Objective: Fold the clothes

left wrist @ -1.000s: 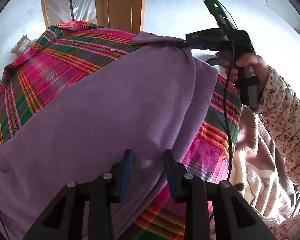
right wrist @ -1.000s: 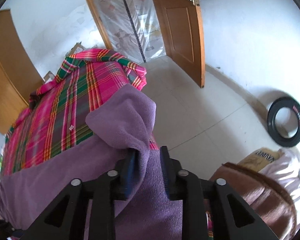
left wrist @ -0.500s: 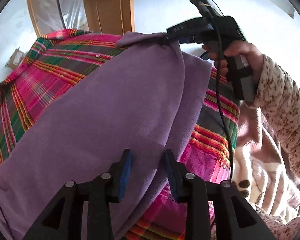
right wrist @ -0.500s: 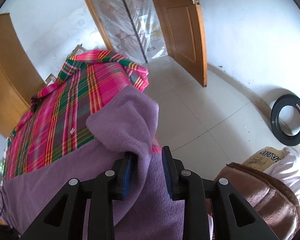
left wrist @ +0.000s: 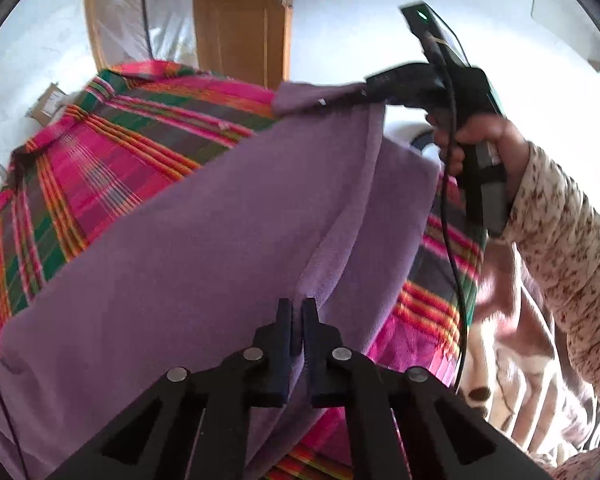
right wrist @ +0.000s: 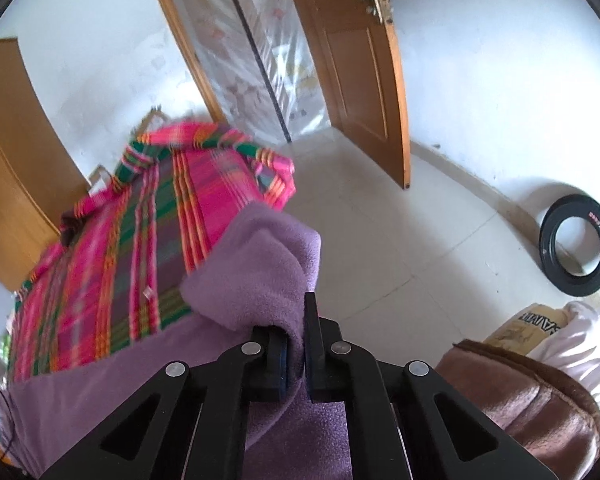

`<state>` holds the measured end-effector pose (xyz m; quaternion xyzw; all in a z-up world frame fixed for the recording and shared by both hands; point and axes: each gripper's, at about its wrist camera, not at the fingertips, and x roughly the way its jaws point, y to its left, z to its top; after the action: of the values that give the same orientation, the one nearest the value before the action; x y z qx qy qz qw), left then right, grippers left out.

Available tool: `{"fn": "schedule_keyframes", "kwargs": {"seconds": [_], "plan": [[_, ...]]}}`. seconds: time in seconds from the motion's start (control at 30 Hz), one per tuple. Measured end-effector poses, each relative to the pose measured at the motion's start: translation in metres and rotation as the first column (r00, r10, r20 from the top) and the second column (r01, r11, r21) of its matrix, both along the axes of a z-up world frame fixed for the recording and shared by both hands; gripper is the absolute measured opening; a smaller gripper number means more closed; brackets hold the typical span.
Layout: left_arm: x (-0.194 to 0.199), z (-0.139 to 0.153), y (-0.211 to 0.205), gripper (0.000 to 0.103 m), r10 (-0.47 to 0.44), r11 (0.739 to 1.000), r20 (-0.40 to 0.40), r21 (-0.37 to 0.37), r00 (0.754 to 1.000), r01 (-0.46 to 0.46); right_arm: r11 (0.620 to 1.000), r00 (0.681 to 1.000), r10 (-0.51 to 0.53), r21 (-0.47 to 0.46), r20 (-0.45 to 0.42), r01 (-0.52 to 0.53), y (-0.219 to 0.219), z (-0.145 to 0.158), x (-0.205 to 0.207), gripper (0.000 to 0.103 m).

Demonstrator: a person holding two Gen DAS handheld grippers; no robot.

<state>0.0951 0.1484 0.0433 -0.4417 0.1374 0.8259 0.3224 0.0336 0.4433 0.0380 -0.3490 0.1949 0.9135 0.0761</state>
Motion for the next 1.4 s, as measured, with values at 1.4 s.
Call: {"fn": "schedule_keyframes", "kwargs": {"seconds": [1.4], "plan": [[0.023,-0.021,0.006,0.005,-0.098,0.995,0.113,0.025,0.989,0.096,0.897,0.929,-0.362,-0.244,0.073,0.368,0.073,-0.05,0.098,0.017]]}}
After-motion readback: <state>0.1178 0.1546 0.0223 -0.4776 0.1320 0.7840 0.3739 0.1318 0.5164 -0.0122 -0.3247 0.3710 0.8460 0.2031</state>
